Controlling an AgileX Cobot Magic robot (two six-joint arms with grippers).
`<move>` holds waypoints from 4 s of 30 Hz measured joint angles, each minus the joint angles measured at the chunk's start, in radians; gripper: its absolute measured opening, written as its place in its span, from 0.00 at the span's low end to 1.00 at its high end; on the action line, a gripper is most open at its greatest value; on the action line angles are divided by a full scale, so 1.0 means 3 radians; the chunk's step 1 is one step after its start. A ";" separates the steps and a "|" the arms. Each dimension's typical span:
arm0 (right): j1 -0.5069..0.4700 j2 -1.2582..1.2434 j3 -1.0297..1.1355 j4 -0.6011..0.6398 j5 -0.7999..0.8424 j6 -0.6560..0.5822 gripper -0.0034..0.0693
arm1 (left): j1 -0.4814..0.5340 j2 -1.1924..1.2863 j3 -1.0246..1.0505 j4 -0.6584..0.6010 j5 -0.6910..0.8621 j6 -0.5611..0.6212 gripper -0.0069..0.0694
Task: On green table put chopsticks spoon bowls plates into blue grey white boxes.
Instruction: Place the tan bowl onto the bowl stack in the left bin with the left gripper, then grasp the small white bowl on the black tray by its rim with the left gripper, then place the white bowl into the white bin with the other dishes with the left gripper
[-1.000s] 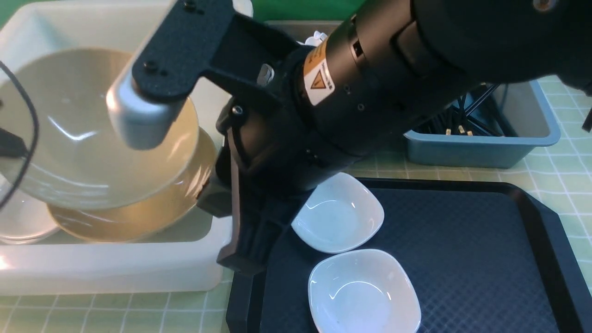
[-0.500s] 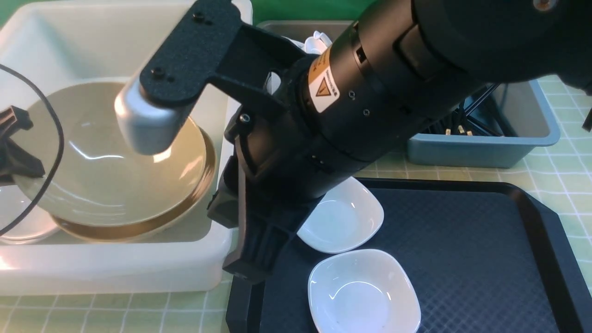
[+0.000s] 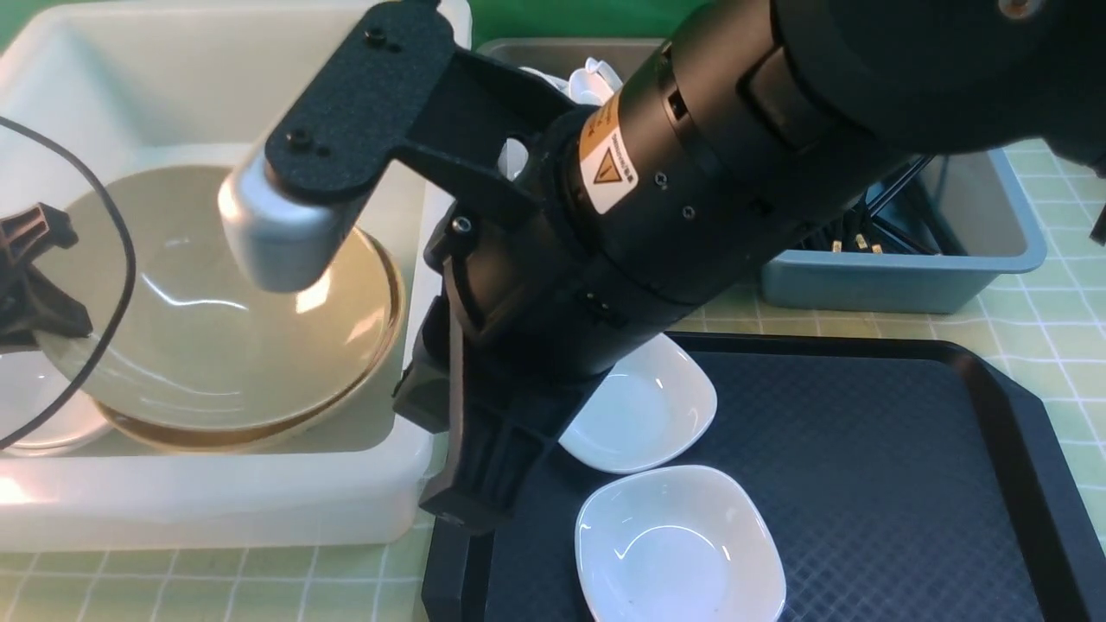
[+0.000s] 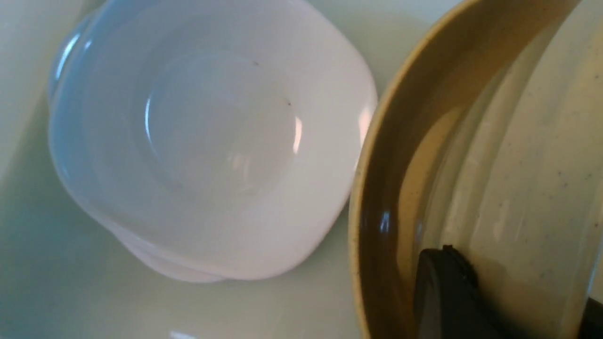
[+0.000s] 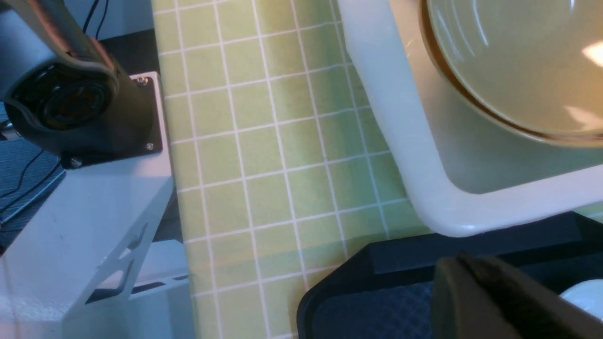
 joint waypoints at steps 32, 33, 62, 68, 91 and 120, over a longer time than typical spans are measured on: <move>-0.0728 -0.1024 0.0461 -0.0277 0.0551 0.0097 0.15 | -0.0993 -0.0631 -0.0756 0.0309 0.0974 0.0098 0.94; -0.0756 -0.1152 0.0596 -0.0279 0.0515 0.0097 0.15 | -0.1182 -0.0709 -0.0716 0.0205 0.0966 0.0209 0.93; -0.0773 -0.2052 0.1774 -0.0260 -0.0117 0.0710 0.19 | -0.3510 0.0988 -0.0220 -0.0058 -0.0224 -0.0940 0.72; -0.0773 -0.2052 0.1774 -0.0260 -0.0166 0.0707 0.20 | -0.3510 0.1202 -0.0220 -0.0049 -0.0376 -0.0933 0.72; -0.0773 -0.2052 0.1774 -0.0163 -0.0333 0.0097 0.23 | -0.3327 0.0573 -0.0358 -0.0517 -0.0190 0.0004 0.11; -0.0040 0.0221 -0.0110 0.0716 -0.0667 -0.0855 0.26 | 0.0805 -0.0706 -0.0428 0.0933 0.0227 0.0068 0.11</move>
